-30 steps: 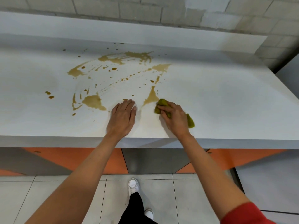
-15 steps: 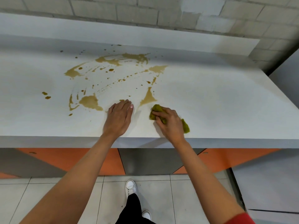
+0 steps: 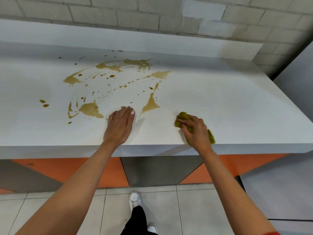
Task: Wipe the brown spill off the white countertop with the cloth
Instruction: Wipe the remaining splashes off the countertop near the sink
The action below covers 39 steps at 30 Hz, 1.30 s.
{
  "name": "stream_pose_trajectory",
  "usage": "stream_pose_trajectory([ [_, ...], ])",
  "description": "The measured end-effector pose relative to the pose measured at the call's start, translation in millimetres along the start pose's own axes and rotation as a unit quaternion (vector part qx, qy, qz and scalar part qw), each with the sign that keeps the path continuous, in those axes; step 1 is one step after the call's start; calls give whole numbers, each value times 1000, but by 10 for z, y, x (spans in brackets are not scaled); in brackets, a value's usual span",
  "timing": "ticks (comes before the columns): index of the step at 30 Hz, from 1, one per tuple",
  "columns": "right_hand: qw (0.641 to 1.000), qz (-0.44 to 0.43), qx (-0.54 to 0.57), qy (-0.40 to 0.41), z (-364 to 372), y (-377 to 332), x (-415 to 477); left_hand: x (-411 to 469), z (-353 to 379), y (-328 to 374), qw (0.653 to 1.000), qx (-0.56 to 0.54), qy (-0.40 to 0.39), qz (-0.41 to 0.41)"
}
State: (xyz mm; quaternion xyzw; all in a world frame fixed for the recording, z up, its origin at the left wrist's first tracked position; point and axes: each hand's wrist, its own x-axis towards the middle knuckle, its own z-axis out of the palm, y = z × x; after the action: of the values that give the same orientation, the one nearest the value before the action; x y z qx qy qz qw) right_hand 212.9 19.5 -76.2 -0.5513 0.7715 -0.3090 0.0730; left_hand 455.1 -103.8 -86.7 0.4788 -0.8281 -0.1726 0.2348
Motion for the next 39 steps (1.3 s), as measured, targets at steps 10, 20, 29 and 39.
stream_pose_trajectory([
  [10, 993, -81, 54, -62, 558, -871, -91, 7, -4, 29, 1000, 14, 10, 11],
  [20, 999, -20, 14, -35, 408, -745, 33, 2, -18, 29, 1000, 5, 11, 8],
  [29, 992, -123, -14, -36, 370, -407, 70, -13, -20, -4, 1000, -8, 9, 2],
  [39, 995, -94, -36, -24, 818, -871, 630, 28, 2, 10, 1000, 21, 12, -1],
])
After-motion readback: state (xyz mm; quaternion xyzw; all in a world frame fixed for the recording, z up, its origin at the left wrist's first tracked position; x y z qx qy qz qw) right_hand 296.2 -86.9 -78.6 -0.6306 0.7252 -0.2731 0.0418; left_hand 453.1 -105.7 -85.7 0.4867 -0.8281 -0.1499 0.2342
